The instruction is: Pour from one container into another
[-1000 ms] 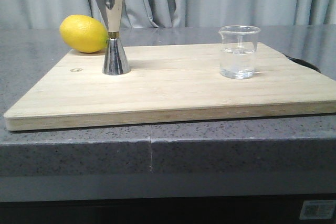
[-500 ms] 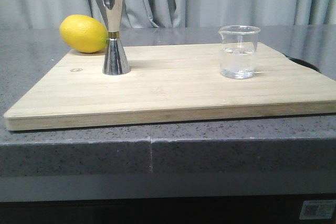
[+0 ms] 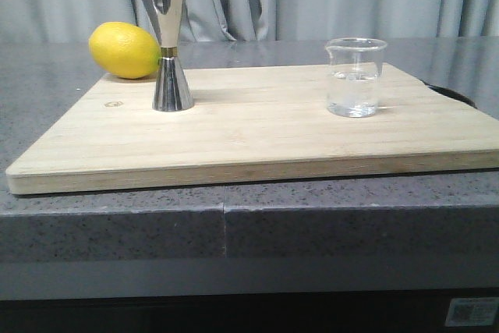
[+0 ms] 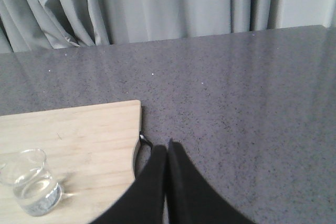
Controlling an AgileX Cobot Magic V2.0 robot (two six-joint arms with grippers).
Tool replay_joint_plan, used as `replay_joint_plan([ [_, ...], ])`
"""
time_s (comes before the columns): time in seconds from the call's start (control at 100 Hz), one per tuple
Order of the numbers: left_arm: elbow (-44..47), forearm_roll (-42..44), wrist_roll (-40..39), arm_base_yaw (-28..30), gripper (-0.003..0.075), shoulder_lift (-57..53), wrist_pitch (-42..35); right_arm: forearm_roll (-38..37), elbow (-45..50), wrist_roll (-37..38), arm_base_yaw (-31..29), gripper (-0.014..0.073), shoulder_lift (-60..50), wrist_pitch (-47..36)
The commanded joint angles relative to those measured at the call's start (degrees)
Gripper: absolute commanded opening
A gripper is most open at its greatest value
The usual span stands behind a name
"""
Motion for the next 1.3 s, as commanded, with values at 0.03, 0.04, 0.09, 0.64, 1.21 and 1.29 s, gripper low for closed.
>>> replay_joint_plan([
  [0.03, -7.84, -3.15, 5.63, -3.33, -0.0019, 6.33, 0.07, 0.08, -5.56, -0.47, 0.04, -0.0044, 3.64, -3.87],
  [0.04, -8.23, -3.36, 6.22, -3.85, -0.0019, 6.7, 0.22, 0.08, -5.98, -0.47, 0.04, -0.0043, 3.79, -3.87],
  [0.09, -11.0, -4.17, 7.86, -5.79, -0.0019, 9.17, 1.2, 0.08, -7.4, -0.47, 0.04, -0.0043, 4.97, -3.87],
  [0.64, -29.19, -4.34, 8.88, -16.91, 0.0057, 30.02, 12.85, -0.14, -13.88, -0.47, 0.04, 0.0103, 15.08, -1.81],
  [1.21, -29.19, -7.34, 15.23, -16.91, 0.066, 34.24, 8.59, -0.49, -13.88, -0.47, 0.04, 0.0596, 18.33, -4.6],
  [1.29, -29.19, -7.62, 18.43, -16.91, 0.0659, 34.33, 8.28, -0.93, -13.76, -0.47, 0.04, 0.0596, 19.04, -3.74],
])
